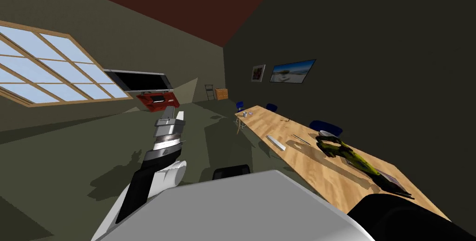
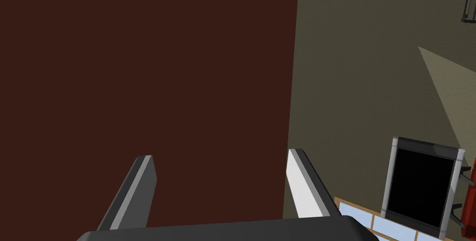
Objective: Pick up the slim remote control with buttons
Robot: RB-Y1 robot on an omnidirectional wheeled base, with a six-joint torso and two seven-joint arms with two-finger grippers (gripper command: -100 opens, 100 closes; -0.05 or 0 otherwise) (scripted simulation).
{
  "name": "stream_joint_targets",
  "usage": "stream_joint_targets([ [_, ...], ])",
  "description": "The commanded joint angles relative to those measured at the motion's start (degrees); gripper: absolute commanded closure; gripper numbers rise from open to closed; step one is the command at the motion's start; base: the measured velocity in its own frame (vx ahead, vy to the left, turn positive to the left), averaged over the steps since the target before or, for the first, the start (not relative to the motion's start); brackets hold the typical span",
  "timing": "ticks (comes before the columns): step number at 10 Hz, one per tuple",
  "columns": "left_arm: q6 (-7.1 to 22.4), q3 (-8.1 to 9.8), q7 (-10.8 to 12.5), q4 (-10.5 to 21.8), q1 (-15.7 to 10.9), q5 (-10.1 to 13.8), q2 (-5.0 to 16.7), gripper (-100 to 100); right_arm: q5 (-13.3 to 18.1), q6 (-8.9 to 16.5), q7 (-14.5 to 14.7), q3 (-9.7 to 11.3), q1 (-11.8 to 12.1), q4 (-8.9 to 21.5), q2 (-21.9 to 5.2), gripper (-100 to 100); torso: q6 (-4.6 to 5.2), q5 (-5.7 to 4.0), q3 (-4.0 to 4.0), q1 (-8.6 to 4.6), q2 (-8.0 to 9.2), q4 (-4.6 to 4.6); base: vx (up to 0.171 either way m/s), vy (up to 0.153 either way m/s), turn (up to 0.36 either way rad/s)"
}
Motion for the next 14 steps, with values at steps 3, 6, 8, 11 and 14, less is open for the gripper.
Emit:
stream_joint_targets([
  [3,0.0,0.0,0.0,0.0,0.01,0.0,0.0,0,0.81,1.02,0.67,-0.03,2.94,3.97,-5.56,-100,0.03,0.01,-0.05,0.01,-0.09,-0.02,0.211,0.011,0.254],
  [6,0.0,0.01,0.0,0.0,0.01,0.0,0.0,0,1.05,0.96,0.84,-0.03,3.3,6.56,-7.87,-100,0.0,-0.02,-0.15,-0.04,-0.25,-0.06,0.189,-0.015,0.172],
  [8,0.0,0.01,0.0,0.0,0.01,0.0,0.0,0,1.39,0.79,1.08,-0.21,3.65,10.43,-10.78,-100,0.01,-0.01,-0.06,-0.02,-0.11,-0.02,0.217,-0.044,0.274],
  [11,0.0,0.01,0.0,-0.01,0.02,0.0,0.01,0,1.66,0.39,1.28,-0.64,3.28,14.37,-12.95,-100,0.0,-0.06,-0.34,-0.18,-0.57,-0.13,0.275,-0.087,0.347],
  [14,0.0,0.02,0.0,-0.01,0.02,0.0,0.01,0,1.79,-0.3,1.4,-0.77,1.48,15.59,-11.94,-100,0.05,-0.09,-0.23,-0.21,-0.37,-0.09,0.223,-0.116,0.24],
])
